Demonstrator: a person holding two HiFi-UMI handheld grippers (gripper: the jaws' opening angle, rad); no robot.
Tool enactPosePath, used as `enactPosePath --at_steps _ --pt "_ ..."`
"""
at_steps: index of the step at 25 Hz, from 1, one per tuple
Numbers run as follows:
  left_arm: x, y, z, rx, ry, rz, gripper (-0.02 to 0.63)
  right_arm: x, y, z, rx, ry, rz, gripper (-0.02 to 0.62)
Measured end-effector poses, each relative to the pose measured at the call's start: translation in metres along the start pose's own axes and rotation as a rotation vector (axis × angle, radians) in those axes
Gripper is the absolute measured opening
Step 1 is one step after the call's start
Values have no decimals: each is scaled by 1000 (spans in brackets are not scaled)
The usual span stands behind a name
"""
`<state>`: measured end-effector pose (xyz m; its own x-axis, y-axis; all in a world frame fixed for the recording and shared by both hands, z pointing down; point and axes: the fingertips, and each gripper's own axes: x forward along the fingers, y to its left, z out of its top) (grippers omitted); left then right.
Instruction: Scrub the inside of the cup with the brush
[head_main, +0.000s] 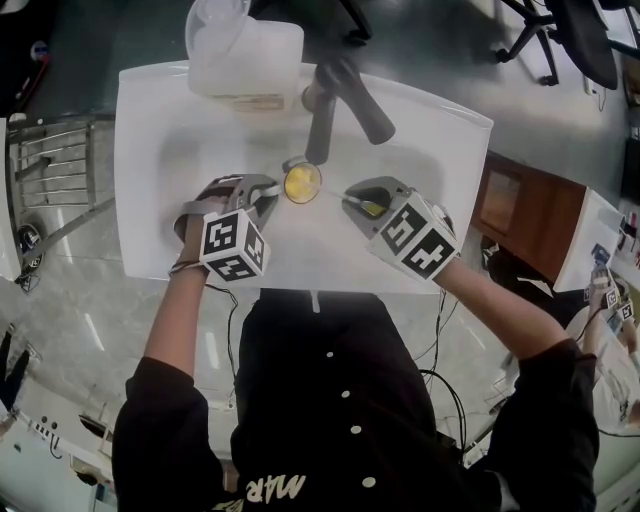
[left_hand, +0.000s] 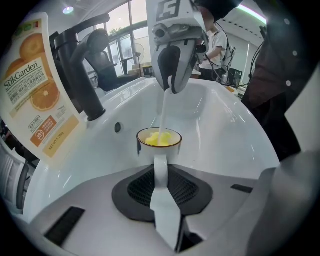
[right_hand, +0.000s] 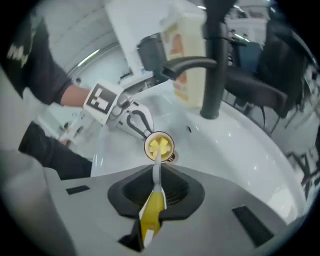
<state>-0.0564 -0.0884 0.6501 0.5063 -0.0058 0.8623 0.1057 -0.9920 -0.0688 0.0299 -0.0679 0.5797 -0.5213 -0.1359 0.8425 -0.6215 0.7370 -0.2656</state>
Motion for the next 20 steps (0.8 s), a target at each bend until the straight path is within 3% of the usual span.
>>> enactPosePath --at_steps 5,10,11,13,20 --pt "-1 -2 0 -9 -6 14 83 1 0 -7 503 -83 94 54" --pt "-1 -3 -2 -10 -5 22 83 2 2 -16 1248 -244 247 55" --pt "-1 -3 -3 -11 -5 23 83 2 4 -17 1358 -281 269 57" --pt "-1 -2 -3 -13 -6 22 83 2 9 -19 1396 -323 264 57" --pt "0 -1 -4 -19 -5 20 83 -4 15 -21 1056 -301 146 52"
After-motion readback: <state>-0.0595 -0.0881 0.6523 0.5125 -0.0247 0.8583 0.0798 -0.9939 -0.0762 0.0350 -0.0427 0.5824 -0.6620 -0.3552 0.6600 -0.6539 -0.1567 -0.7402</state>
